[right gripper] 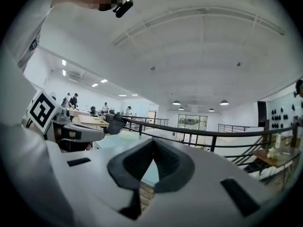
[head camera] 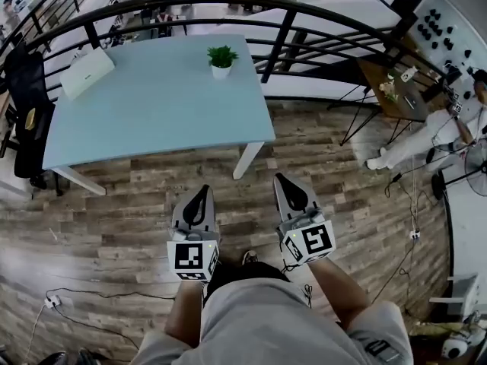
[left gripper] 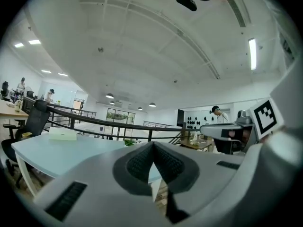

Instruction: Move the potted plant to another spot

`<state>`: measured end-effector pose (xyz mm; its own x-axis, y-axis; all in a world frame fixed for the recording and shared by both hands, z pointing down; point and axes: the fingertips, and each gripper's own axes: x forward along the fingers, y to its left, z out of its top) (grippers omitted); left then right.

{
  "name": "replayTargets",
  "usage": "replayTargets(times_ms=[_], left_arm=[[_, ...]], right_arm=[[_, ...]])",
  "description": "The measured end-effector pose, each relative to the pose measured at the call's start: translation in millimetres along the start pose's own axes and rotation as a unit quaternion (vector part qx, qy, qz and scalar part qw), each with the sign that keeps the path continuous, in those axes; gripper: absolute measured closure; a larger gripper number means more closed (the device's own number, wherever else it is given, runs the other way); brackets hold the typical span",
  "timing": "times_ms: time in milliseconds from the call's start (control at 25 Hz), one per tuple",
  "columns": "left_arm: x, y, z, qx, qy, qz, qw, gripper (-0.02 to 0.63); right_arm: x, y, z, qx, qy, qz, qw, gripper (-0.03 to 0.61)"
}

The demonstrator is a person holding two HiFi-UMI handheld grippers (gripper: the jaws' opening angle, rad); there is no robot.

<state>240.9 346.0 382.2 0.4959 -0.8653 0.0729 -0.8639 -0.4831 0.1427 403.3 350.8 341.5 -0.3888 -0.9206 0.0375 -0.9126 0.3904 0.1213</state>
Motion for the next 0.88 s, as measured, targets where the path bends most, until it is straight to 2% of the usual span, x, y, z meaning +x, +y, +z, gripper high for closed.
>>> replayTargets(times_ms=[240, 400, 560, 880], left_arm=[[-5, -2, -22, -0.004, 0.03, -0.017, 0.9994, 0.601], [3, -3, -30, -0.012, 0.042, -0.023, 0.9988, 0.601], [25, 5, -31, -0.011, 0.05, -0.02, 0.9985, 0.601], [93, 48, -20, 0.01, 0.064, 0.015, 0.9978, 0.601]], right_arm=[[-14, 3, -27, 0.003, 0.032, -0.002, 0.999, 0.574], [-1, 5, -39, 0.004, 0.047, 0.013, 0.999, 0.5], [27, -5, -47, 0.009, 0.046, 0.027, 0.999, 0.463], [113, -44, -50, 0.012, 0.019, 0.061, 0.998, 0.411]])
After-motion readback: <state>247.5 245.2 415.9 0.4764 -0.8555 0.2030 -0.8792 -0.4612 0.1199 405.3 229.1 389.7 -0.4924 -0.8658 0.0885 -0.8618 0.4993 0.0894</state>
